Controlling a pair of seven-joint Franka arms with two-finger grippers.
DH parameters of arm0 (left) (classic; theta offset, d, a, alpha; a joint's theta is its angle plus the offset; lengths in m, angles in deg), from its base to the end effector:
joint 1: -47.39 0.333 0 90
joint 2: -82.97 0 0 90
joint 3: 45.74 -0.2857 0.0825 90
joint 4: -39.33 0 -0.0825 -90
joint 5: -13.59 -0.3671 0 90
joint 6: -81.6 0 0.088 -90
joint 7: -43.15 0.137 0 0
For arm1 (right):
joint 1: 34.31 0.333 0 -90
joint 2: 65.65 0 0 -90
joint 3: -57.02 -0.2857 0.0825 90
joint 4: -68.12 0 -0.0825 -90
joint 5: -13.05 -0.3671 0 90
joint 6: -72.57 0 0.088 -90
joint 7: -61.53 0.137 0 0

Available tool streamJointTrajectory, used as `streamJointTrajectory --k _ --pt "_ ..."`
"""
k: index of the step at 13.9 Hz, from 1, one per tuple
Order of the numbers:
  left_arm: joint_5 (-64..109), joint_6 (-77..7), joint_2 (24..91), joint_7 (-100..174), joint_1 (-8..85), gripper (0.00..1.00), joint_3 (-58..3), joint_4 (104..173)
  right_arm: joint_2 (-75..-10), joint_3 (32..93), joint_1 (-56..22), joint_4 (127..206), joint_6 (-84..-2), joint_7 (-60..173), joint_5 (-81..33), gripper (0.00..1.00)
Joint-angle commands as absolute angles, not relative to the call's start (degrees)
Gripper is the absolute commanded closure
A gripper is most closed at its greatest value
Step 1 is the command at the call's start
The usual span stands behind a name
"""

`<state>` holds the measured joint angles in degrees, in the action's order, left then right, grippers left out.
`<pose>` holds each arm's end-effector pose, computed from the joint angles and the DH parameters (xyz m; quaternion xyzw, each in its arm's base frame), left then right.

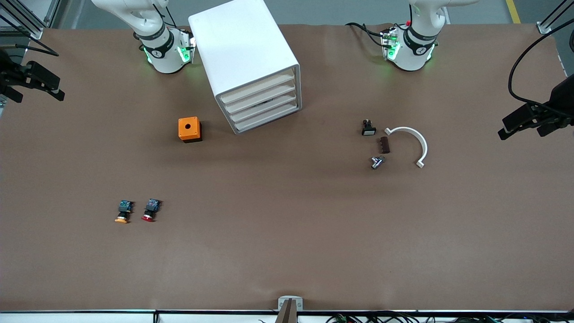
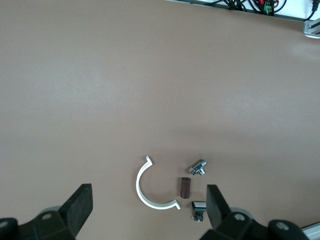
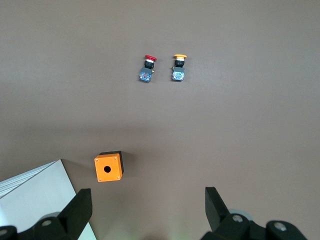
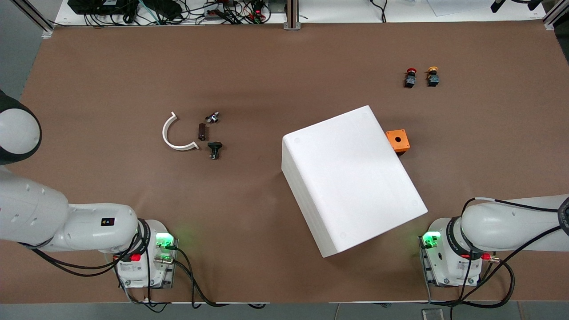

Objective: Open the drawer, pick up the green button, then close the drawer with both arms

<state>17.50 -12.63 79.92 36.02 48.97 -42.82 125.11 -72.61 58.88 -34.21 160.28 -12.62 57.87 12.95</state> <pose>0.5631 -0.0213 0.5761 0.9969 0.0514 0.0444 0.0388 0.4939 -0.0159 0.6025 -0.9999 -0.0168 0.0000 0.0028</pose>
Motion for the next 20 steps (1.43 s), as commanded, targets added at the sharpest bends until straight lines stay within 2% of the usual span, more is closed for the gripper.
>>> streamJointTrajectory --k 1,11,15,20 --pt "17.9 -11.6 77.0 34.8 48.3 0.0 -42.7 123.4 -74.1 57.6 -36.3 161.5 -12.9 57.4 13.4 0.0" --pt "37.7 -13.1 64.3 34.5 48.1 0.0 -42.7 123.4 -74.0 57.4 -36.1 161.5 -12.9 61.4 12.0 0.0" --pt "38.1 -13.9 60.4 32.0 46.9 0.0 -42.6 123.4 -74.0 57.3 -36.1 161.5 -12.9 61.3 12.0 0.0" --pt "37.5 -13.9 56.3 14.9 40.8 0.0 -42.6 123.4 -74.0 57.6 -36.5 161.5 -13.2 57.3 12.0 0.0"
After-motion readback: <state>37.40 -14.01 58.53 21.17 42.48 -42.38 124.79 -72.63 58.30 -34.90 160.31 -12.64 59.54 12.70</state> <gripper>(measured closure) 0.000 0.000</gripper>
